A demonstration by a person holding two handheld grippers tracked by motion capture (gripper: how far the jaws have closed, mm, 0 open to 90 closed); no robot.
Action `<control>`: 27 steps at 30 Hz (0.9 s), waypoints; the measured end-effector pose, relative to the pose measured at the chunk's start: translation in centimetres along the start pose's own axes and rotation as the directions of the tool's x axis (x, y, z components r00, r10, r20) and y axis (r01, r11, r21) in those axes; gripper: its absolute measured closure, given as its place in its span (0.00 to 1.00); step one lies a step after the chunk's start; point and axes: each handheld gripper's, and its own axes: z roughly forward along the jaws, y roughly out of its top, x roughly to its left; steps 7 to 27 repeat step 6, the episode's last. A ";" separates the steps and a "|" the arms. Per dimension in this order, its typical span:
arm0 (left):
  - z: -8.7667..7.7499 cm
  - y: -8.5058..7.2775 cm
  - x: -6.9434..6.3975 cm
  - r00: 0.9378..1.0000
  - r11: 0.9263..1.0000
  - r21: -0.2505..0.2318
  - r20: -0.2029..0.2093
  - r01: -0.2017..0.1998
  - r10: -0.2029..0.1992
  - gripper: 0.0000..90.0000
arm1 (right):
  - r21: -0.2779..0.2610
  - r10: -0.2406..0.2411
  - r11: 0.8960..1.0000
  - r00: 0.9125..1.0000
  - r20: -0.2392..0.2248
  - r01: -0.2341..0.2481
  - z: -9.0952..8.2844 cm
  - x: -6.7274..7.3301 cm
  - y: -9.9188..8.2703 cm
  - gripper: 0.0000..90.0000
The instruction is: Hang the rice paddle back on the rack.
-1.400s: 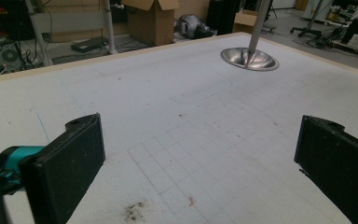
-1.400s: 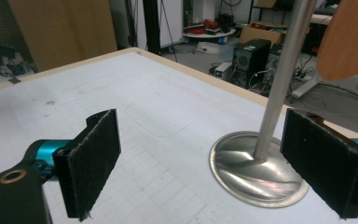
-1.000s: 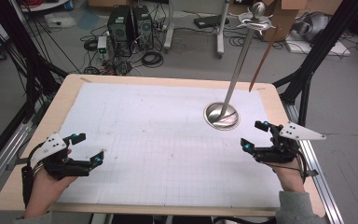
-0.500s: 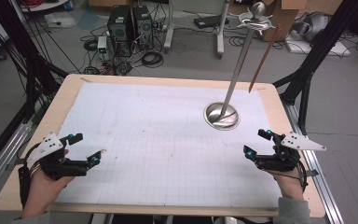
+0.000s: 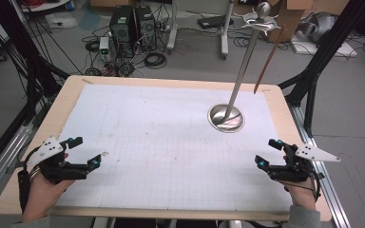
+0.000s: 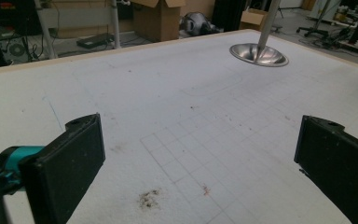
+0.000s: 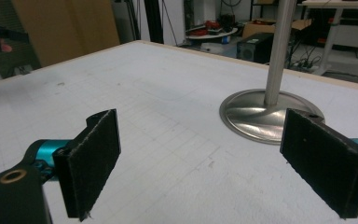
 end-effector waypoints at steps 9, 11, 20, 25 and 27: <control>0.2 0.0 0.0 1.000 1.000 0.005 -0.003 -0.002 0.002 0.02 | 0.019 0.008 1.000 1.000 0.001 -0.008 -0.2 -0.5 -0.5 0.12; 0.2 0.0 0.0 1.000 1.000 0.005 -0.003 -0.002 0.002 0.02 | 0.019 0.008 1.000 1.000 0.001 -0.008 -0.2 -0.5 -0.5 0.12; 0.2 0.0 0.0 1.000 1.000 0.005 -0.003 -0.002 0.002 0.02 | 0.019 0.008 1.000 1.000 0.001 -0.008 -0.2 -0.5 -0.5 0.12; 0.2 0.0 0.0 1.000 1.000 0.005 -0.003 -0.002 0.002 0.02 | 0.019 0.008 1.000 1.000 0.001 -0.008 -0.2 -0.5 -0.5 0.12; 0.2 0.0 0.0 1.000 1.000 0.005 -0.003 -0.002 0.002 0.02 | 0.019 0.008 1.000 1.000 0.001 -0.008 -0.2 -0.5 -0.5 0.12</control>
